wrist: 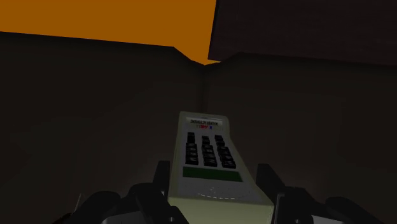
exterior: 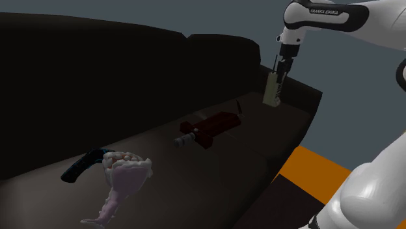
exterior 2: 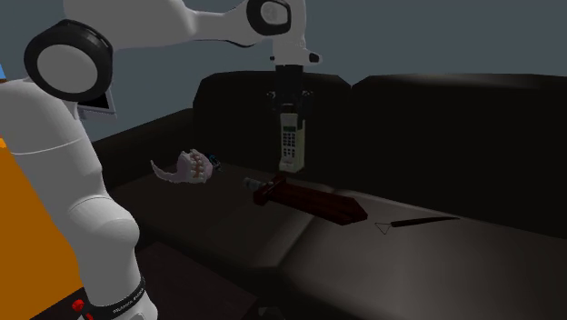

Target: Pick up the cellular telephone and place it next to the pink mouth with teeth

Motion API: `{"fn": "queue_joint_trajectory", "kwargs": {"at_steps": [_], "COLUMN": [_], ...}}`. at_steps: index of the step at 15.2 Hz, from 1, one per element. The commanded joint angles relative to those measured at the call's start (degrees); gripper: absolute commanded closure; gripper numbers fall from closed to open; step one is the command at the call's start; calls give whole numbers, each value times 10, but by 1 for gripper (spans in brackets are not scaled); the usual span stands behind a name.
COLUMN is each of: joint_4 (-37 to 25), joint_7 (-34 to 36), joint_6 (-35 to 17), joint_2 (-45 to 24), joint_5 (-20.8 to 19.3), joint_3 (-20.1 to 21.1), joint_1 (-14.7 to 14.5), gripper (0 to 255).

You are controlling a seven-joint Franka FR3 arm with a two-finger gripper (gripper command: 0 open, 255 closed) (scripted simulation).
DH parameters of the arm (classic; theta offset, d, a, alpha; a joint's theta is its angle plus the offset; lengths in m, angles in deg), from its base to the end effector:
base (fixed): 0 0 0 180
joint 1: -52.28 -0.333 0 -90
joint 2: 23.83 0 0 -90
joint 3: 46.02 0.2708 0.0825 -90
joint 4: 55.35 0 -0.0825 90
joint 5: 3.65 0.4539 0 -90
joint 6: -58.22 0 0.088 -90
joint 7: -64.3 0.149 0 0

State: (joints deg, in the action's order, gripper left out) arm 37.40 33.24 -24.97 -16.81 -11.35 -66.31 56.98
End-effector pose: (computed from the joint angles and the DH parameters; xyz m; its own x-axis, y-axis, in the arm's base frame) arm 0.5116 -0.2715 0.5711 0.9914 0.0941 -0.0913 0.0991 -0.9937 0.0519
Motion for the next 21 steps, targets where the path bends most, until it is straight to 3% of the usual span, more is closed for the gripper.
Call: {"fn": "queue_joint_trajectory", "kwargs": {"at_steps": [1,11,21], "joint_4": [-1,62,57], "joint_7": [14,164,309], "joint_6": [9,27,45], "joint_2": [7,73,75], "joint_5": [-1,10,44], "joint_3": [9,102,193], "joint_1": [-6,-62,-115], "gripper": [255,255,255]}}
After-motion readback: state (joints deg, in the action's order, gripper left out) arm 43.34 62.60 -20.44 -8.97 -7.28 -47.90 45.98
